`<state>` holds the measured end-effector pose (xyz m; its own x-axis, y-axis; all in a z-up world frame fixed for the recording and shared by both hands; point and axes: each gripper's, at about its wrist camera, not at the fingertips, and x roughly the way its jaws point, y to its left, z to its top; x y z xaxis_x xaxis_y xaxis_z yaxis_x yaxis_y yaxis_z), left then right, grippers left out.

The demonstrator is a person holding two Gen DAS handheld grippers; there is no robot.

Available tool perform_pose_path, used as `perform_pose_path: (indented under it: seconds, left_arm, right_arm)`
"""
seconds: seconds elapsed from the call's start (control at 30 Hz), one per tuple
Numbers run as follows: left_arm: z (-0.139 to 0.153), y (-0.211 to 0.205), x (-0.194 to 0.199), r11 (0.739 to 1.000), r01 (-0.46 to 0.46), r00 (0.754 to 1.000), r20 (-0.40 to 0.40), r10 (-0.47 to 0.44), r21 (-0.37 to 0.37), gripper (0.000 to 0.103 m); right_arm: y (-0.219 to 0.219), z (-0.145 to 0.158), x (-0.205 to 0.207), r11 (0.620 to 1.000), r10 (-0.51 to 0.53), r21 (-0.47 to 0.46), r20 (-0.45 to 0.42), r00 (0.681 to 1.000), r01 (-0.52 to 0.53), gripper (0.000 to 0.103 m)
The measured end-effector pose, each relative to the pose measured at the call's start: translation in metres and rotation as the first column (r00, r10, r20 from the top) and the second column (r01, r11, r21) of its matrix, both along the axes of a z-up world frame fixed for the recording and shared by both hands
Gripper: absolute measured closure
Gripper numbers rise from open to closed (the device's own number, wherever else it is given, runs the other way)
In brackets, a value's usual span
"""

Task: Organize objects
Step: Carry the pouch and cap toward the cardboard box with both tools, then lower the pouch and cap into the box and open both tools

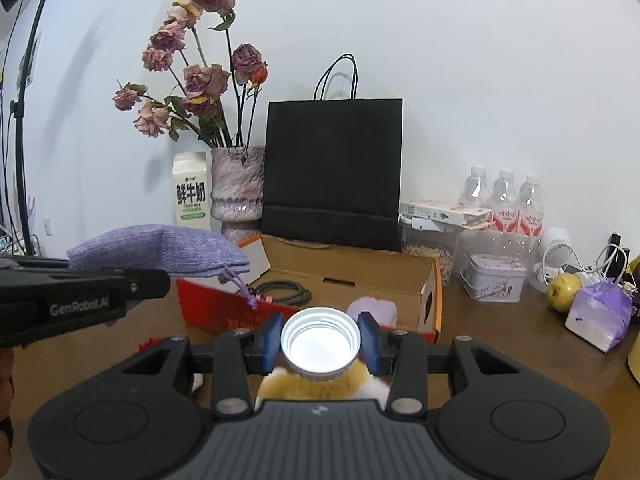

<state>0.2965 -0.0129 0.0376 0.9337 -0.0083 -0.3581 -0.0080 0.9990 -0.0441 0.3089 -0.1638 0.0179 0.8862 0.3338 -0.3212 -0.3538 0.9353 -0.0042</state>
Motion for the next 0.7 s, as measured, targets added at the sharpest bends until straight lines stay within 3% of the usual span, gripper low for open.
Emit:
perform_pose_path:
  seconds: [0.7]
  left_arm:
    - [0.02, 0.0, 0.094, 0.999, -0.003, 0.999, 0.053, 0.006, -0.05, 0.096]
  right_arm:
    - [0.014, 0.017, 0.091, 1.0, 0.016, 0.027, 0.009, 1.0, -0.016, 0.064]
